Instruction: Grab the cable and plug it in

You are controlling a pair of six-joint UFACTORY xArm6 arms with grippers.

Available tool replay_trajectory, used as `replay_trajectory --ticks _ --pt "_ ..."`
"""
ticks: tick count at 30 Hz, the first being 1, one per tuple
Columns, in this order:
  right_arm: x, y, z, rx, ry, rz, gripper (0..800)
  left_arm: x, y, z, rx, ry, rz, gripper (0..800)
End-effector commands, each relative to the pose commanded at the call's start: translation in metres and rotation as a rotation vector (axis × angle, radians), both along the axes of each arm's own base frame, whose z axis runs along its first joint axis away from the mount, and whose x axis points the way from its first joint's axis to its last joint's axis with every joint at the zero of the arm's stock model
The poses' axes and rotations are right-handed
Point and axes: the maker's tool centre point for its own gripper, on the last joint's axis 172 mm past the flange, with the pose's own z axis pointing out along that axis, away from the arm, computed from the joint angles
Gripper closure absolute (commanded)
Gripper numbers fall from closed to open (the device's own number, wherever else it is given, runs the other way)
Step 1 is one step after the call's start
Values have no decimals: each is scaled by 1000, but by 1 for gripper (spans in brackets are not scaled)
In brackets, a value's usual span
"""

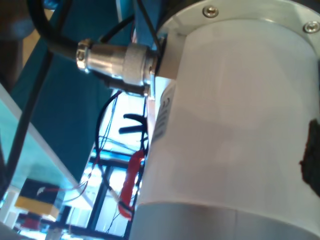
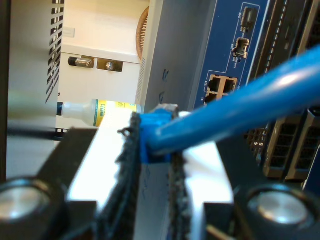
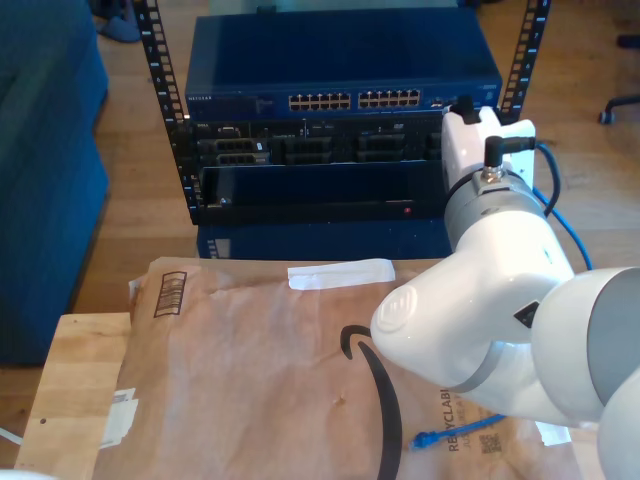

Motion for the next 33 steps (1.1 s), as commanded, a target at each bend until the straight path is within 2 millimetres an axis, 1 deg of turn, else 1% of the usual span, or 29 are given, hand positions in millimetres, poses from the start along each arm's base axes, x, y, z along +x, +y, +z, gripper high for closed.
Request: replay_trajectory --ticks 3,5,7,8,10,13,14,17,20,22,23,25,26,27,28,29,30,31,32,33 --pt "0 0 -1 -2 2 0 796 -5 0 -17 37 -30 23 0" --pt "0 0 -3 -4 6 1 797 -6 6 -29 82 -52 21 0" --pt "0 0 -2 -3 4 0 797 -5 4 -41 106 -61 16 0" --pt "0 0 -3 -1 4 -1 797 -4 0 -49 111 -64 15 0" --pt "0 5 -6 -6 10 9 797 -2 1 -59 134 -67 11 0" --pt "0 8 -10 -11 16 13 797 -2 2 -60 142 -68 11 0" --pt "0 8 -14 -18 22 14 798 -2 2 -60 140 -68 11 0" --pt "1 15 -33 -53 60 40 798 -2 2 -60 139 -68 11 0" --pt "3 32 -56 -33 147 98 798 -2 2 -60 140 -68 11 0" --pt "6 37 -60 -36 159 109 798 -2 2 -60 140 -68 11 0" --pt "7 38 -66 -45 166 110 798 -2 2 -60 140 -68 11 0" --pt "10 53 -62 -72 151 148 799 -2 2 -60 142 -68 11 0" --pt "10 60 -57 -82 138 167 799 -2 2 -60 140 -68 11 0" --pt "14 67 -48 -82 121 181 799 -2 2 -60 142 -68 11 0" --pt "19 72 -44 -78 111 183 800 -2 2 -60 140 -68 11 0" --pt "26 76 -53 -83 121 180 799 -2 2 -60 142 -68 11 0" --pt "31 82 -57 -87 124 182 799 -2 2 -60 140 -68 11 0" --pt "31 92 -60 -89 126 195 799 -2 2 -60 140 -68 11 0" --pt "30 102 -56 -82 119 209 800 -2 2 -60 142 -68 11 0" --pt "30 106 -55 -86 115 218 799 -2 2 -60 142 -68 11 0"
